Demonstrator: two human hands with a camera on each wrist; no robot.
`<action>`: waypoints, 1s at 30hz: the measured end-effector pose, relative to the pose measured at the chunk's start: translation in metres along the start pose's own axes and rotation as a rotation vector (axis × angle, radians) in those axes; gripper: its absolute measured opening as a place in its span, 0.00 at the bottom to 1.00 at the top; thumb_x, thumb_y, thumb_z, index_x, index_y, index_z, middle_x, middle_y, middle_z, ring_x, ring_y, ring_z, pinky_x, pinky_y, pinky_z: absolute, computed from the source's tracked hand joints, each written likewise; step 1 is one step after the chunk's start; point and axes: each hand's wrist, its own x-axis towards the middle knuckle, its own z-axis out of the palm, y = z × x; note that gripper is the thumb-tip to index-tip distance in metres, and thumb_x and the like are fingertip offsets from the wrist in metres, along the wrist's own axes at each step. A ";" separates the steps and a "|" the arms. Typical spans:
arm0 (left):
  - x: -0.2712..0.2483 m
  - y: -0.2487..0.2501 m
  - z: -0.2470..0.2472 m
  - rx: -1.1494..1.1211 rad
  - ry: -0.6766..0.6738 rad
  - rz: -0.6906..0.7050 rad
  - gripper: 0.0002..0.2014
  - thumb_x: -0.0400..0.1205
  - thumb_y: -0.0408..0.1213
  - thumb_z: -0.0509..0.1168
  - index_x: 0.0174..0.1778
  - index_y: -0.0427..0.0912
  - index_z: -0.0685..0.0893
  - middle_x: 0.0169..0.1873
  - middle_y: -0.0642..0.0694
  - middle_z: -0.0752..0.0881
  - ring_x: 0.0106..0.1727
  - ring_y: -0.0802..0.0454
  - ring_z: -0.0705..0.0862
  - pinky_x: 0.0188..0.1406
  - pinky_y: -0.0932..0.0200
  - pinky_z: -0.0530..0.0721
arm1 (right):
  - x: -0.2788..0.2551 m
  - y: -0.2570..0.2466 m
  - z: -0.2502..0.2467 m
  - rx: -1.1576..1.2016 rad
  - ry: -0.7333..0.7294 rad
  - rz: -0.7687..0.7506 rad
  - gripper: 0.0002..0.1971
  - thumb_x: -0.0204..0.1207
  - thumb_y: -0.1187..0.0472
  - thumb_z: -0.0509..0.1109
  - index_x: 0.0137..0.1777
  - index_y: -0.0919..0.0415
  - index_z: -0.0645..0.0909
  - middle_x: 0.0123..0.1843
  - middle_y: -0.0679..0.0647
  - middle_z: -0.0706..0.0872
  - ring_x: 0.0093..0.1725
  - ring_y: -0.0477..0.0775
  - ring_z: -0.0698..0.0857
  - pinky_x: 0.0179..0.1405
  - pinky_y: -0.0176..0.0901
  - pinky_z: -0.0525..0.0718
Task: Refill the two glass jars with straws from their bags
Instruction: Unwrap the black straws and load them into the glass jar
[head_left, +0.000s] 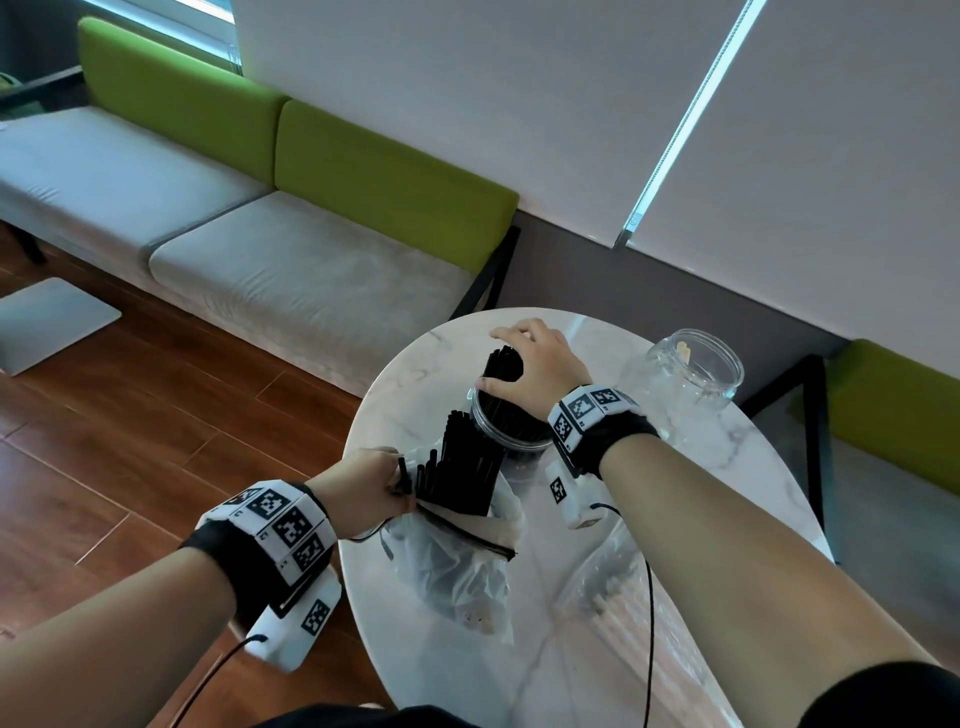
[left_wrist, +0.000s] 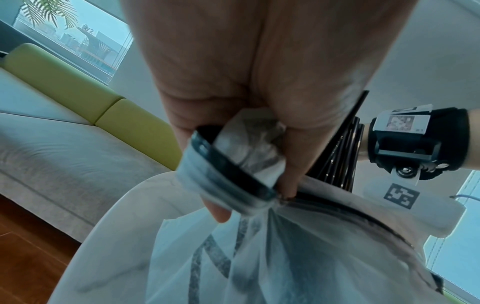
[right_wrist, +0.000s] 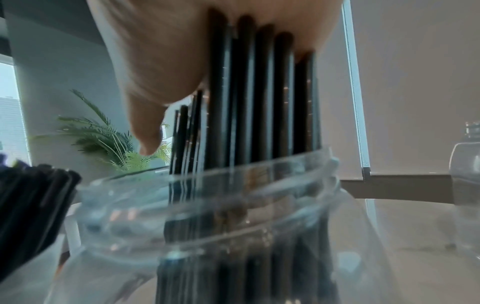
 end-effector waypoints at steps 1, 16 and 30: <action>0.001 -0.001 0.001 0.004 0.003 0.002 0.08 0.77 0.38 0.67 0.42 0.36 0.82 0.47 0.44 0.79 0.49 0.46 0.80 0.52 0.57 0.78 | 0.001 -0.001 0.001 -0.002 -0.021 -0.011 0.28 0.70 0.38 0.72 0.68 0.45 0.76 0.65 0.47 0.76 0.67 0.54 0.71 0.59 0.51 0.78; 0.001 0.000 0.000 0.016 0.019 0.030 0.08 0.77 0.37 0.67 0.34 0.42 0.76 0.44 0.47 0.77 0.47 0.48 0.79 0.50 0.60 0.77 | 0.000 0.010 0.009 0.102 0.079 -0.119 0.11 0.77 0.58 0.67 0.59 0.52 0.84 0.57 0.51 0.81 0.58 0.58 0.77 0.57 0.57 0.81; 0.002 0.000 0.001 0.015 0.046 0.009 0.12 0.78 0.39 0.66 0.50 0.33 0.82 0.48 0.45 0.79 0.52 0.46 0.81 0.51 0.61 0.76 | -0.002 -0.005 -0.013 0.054 0.006 -0.081 0.19 0.78 0.51 0.62 0.69 0.44 0.76 0.68 0.45 0.73 0.69 0.53 0.69 0.68 0.53 0.67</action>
